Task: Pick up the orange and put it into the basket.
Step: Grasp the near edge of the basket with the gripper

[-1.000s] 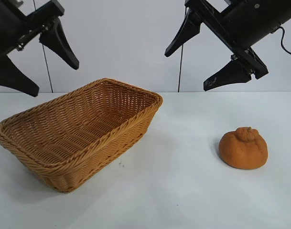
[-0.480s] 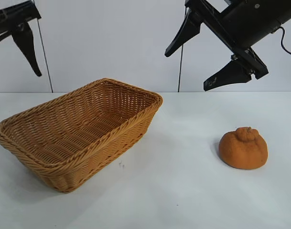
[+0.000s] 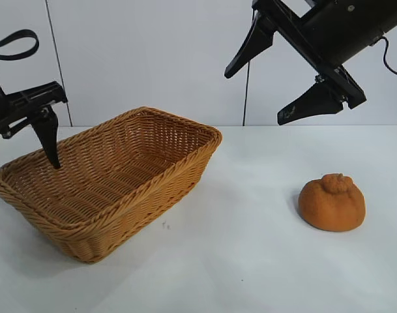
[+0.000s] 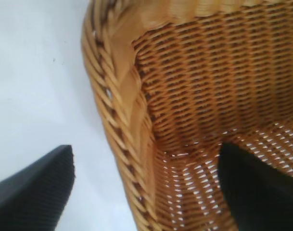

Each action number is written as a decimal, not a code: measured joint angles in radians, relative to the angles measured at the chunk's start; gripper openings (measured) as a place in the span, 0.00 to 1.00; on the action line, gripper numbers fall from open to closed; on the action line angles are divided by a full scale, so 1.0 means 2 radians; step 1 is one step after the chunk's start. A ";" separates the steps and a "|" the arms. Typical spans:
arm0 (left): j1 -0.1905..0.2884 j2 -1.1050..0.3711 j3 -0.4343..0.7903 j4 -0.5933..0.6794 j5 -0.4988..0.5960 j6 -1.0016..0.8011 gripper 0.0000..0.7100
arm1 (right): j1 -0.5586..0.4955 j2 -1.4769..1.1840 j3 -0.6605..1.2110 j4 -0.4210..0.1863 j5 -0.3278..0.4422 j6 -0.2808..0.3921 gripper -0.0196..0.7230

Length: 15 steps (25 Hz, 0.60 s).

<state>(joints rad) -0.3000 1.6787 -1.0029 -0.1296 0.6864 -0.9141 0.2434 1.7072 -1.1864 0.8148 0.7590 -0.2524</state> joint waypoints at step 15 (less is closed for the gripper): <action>0.010 0.090 0.000 -0.025 -0.066 -0.002 0.82 | 0.000 0.000 0.000 0.000 0.013 0.000 0.88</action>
<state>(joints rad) -0.2801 1.8583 -1.0029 -0.1795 0.5548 -0.9172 0.2434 1.7072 -1.1864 0.8148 0.7849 -0.2524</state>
